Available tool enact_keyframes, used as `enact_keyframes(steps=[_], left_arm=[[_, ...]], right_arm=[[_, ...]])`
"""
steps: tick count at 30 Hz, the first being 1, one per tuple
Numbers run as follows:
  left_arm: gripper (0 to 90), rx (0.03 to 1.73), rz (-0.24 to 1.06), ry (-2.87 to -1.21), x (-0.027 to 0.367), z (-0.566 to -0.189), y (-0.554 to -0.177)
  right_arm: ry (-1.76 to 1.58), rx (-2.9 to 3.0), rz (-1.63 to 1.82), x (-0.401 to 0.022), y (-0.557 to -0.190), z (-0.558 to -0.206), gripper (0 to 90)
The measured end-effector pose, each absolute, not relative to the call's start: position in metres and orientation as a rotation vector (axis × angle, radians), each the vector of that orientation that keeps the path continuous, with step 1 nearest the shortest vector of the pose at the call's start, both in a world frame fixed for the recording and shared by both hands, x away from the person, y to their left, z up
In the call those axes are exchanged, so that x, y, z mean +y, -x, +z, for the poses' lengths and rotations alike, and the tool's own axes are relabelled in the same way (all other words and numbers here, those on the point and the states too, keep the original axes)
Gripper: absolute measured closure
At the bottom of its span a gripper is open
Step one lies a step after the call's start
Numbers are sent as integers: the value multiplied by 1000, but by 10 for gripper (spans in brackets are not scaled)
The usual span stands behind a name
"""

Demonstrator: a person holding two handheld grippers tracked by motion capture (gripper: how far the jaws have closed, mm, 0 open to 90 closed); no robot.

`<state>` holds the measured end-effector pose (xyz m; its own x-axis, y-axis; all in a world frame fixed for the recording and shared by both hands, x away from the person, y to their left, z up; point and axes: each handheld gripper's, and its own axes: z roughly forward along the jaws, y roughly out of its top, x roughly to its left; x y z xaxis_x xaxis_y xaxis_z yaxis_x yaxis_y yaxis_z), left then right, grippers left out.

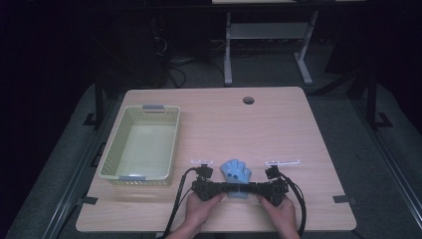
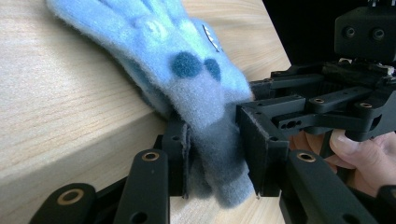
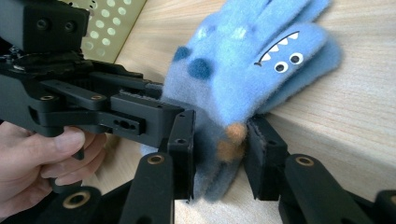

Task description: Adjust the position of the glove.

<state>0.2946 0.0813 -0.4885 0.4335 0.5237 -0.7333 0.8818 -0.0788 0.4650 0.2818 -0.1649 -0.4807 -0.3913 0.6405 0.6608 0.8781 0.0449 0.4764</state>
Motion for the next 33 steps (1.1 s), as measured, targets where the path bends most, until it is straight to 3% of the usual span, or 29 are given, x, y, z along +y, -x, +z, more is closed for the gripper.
enact_keyframes(steps=[33], left_arm=[[687,1154,-475,-1733,85,-479,-296]], right_arm=[[1493,-2042,-1354,-166,-281,-474,723]])
